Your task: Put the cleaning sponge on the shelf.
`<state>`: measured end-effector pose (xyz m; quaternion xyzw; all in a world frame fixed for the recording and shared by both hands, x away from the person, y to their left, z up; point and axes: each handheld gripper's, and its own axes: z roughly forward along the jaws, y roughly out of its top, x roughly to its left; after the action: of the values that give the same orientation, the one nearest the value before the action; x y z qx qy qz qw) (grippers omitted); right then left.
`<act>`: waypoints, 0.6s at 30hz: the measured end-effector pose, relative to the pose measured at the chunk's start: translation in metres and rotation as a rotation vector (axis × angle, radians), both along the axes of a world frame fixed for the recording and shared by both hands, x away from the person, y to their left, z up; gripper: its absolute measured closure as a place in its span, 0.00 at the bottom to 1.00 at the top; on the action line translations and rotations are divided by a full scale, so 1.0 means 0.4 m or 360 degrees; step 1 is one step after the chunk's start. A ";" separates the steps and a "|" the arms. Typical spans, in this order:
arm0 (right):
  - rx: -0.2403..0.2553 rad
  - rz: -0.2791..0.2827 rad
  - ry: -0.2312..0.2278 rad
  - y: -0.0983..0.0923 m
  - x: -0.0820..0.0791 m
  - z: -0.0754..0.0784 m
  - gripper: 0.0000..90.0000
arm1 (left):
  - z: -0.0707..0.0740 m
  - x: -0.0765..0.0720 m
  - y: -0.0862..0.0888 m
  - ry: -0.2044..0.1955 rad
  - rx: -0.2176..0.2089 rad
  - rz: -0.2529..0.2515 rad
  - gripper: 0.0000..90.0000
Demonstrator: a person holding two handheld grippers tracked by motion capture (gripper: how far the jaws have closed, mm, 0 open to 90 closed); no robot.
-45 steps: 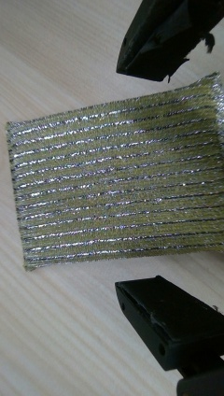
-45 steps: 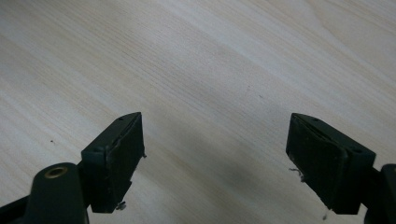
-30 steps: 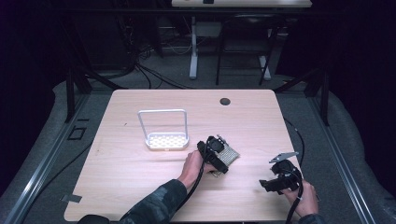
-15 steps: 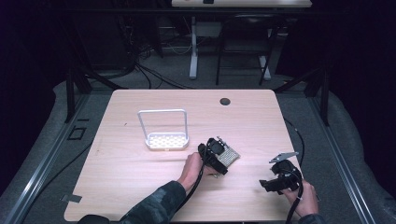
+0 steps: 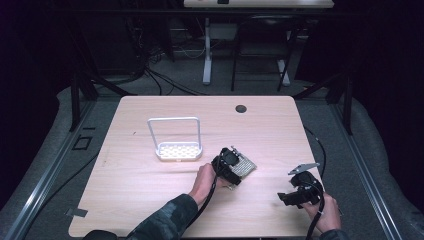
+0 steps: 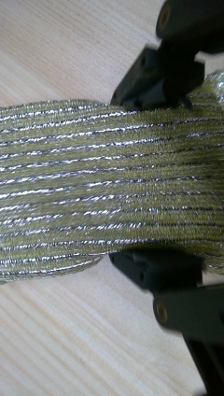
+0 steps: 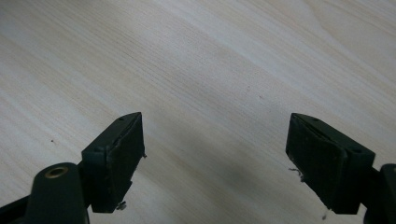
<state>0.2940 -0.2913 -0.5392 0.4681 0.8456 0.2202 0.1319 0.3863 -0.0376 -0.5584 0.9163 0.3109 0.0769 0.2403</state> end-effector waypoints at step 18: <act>0.0003 -0.0007 0.0001 -0.002 0.000 0.001 0.21 | 0.037 -0.005 0.024 -0.0040 -0.0031 -0.0005 0.51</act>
<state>0.2940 -0.2920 -0.5388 0.4702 0.8444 0.2205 0.1317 0.3843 -0.0282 -0.5436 0.9135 0.3071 0.0849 0.2531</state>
